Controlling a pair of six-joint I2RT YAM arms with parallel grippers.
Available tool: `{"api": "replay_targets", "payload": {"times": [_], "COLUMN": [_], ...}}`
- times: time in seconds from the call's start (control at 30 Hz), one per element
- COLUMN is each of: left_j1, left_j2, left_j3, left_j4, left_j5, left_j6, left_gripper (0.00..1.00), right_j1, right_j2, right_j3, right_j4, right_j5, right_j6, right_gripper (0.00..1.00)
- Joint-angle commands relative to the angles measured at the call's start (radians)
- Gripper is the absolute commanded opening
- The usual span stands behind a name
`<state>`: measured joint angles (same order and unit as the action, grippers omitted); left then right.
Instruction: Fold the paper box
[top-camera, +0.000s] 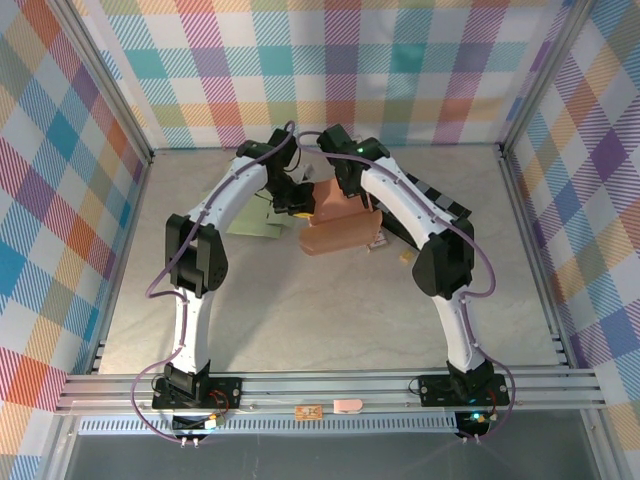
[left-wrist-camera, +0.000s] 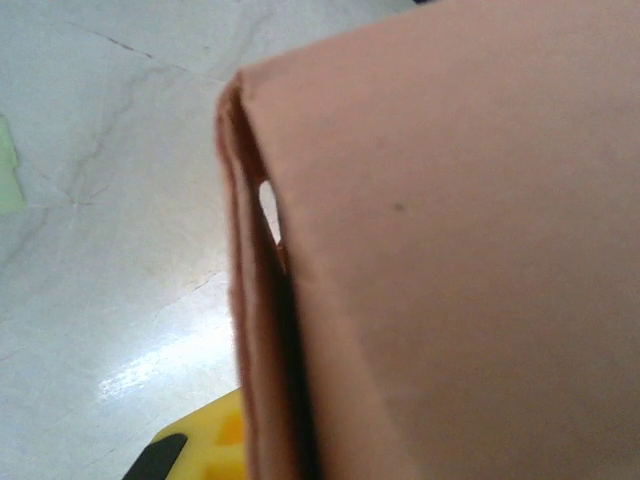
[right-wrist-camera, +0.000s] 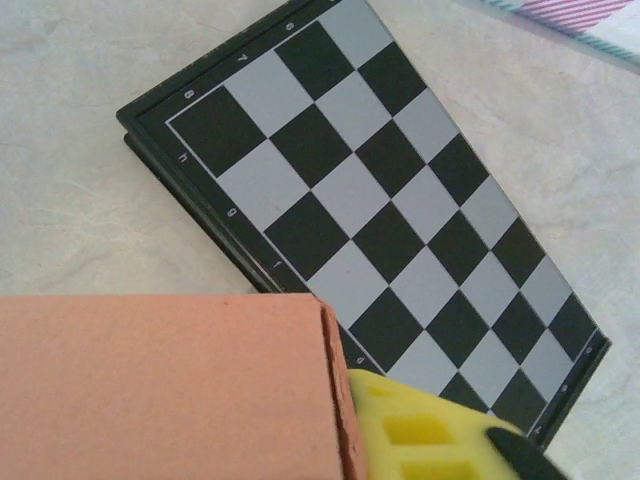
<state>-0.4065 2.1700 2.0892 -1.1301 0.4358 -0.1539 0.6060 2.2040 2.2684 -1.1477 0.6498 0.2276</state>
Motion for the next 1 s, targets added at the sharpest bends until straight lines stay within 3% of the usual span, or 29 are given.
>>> {"api": "replay_targets", "payload": {"times": [0.0, 0.2, 0.5, 0.97], "left_j1": [-0.006, -0.003, -0.002, -0.002], "left_j2": [-0.037, -0.03, -0.011, 0.015], "left_j3": [0.024, 0.026, 0.047, 0.091], "left_j4": [-0.056, -0.053, -0.068, -0.088], "left_j5": [-0.012, -0.012, -0.011, -0.009], "left_j6": [-0.007, -0.017, -0.013, -0.01], "left_gripper": [0.0, 0.0, 0.0, 0.0], "right_j1": [-0.024, -0.053, -0.061, -0.04], "right_j2": [-0.007, -0.069, -0.138, -0.075], "right_j3": [0.028, -0.053, -0.192, -0.148], "right_j4": [-0.036, -0.019, 0.033, -0.028], "right_j5": [-0.07, -0.275, -0.389, -0.101], "right_j6": [0.013, 0.029, 0.038, 0.037], "right_gripper": [0.28, 0.44, 0.46, 0.05]}}
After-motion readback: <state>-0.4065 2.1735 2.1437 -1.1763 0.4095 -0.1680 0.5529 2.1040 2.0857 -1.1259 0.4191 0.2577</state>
